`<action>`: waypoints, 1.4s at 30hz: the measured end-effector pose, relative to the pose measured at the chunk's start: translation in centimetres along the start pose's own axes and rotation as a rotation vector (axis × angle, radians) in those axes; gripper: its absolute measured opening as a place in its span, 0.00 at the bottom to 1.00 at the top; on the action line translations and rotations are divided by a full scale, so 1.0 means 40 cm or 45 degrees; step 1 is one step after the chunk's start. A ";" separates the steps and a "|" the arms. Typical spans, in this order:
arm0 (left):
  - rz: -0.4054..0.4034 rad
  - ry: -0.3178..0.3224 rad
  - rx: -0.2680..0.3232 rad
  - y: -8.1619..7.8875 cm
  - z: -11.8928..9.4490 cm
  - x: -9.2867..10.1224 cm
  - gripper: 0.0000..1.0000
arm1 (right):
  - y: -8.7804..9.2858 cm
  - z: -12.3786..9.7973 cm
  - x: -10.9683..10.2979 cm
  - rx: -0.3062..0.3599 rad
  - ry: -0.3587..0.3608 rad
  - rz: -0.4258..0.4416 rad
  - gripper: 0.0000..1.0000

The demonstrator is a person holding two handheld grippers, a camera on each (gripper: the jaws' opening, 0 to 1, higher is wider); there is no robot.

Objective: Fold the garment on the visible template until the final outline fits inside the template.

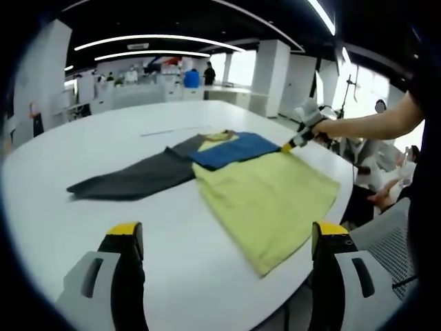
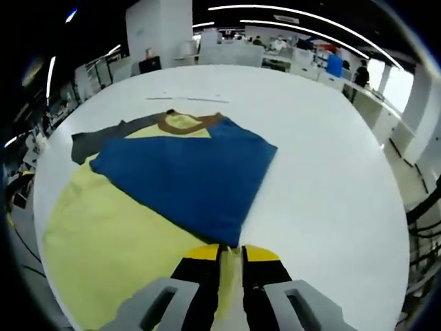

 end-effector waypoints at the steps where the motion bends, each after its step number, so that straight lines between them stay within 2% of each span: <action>1: -0.003 0.000 0.001 0.000 0.000 0.000 0.99 | -0.003 -0.004 -0.001 0.017 -0.006 0.016 0.18; 7: -0.003 -0.004 -0.002 -0.001 0.002 -0.007 0.99 | -0.035 -0.038 -0.030 0.151 -0.154 0.086 0.43; 10: 0.000 -0.007 -0.002 -0.004 0.003 -0.010 0.99 | -0.048 -0.055 -0.038 0.196 -0.188 0.088 0.56; 18: -0.003 -0.018 0.008 -0.011 0.002 -0.025 0.99 | -0.056 -0.106 -0.101 0.267 -0.316 -0.047 0.86; 23: 0.005 -0.043 -0.002 -0.013 -0.003 -0.048 0.99 | -0.051 -0.146 -0.148 0.299 -0.393 -0.134 0.98; 30: 0.005 -0.092 0.016 -0.037 -0.015 -0.105 0.99 | -0.047 -0.218 -0.204 0.376 -0.513 -0.204 0.99; 42: -0.022 -0.180 0.026 -0.061 -0.024 -0.220 0.99 | -0.027 -0.284 -0.252 0.420 -0.569 -0.304 0.99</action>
Point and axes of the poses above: the point that each gripper's makers call its tool centre point, and the gripper's own axes: z roughly forward along the fingers, x roughly to its right, y roughly out of its underside, the point moved 2 cm from there along -z, roughly backward along the fingers, and after that the axes turned 5 degrees about -x, right-handed, at the moved point
